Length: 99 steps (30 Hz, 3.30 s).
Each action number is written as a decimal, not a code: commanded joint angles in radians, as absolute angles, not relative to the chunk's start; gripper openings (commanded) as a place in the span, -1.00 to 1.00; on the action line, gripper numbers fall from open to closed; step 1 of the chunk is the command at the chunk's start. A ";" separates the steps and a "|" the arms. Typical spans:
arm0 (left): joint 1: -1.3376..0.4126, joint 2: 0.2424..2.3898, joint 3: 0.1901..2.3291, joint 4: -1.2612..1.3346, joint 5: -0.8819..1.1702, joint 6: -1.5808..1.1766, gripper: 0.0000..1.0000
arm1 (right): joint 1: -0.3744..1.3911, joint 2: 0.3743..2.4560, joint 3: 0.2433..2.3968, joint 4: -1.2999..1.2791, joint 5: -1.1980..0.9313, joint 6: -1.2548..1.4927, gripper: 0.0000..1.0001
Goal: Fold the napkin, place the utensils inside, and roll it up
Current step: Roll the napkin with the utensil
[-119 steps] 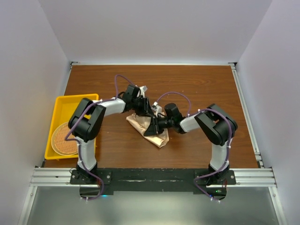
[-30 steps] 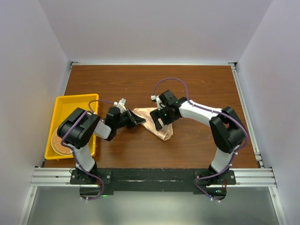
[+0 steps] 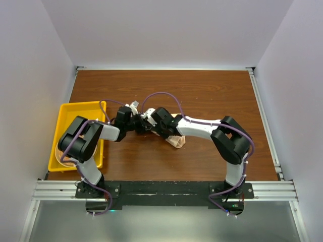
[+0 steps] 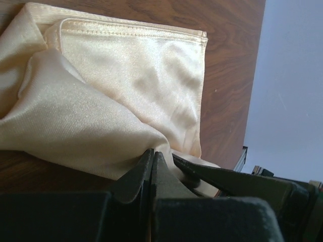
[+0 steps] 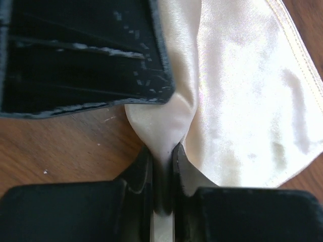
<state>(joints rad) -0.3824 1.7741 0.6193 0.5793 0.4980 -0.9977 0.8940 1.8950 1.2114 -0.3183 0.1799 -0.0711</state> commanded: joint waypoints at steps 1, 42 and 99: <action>-0.359 1.715 0.659 0.301 0.433 -0.838 -0.94 | 0.819 1.951 1.203 -0.324 -0.062 -0.028 -0.98; -0.345 1.694 0.867 -0.255 0.095 -1.304 0.11 | 0.563 2.195 1.230 -0.190 -0.851 0.265 -1.00; -0.428 1.746 1.012 -0.696 0.029 -1.358 -1.00 | 1.127 1.980 1.243 -0.207 0.488 0.357 0.13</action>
<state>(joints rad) -0.4198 1.7477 1.0519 -0.5674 0.0666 -1.3331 1.1305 1.9503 1.2362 -0.2127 0.4145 0.3344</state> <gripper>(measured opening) 0.076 0.619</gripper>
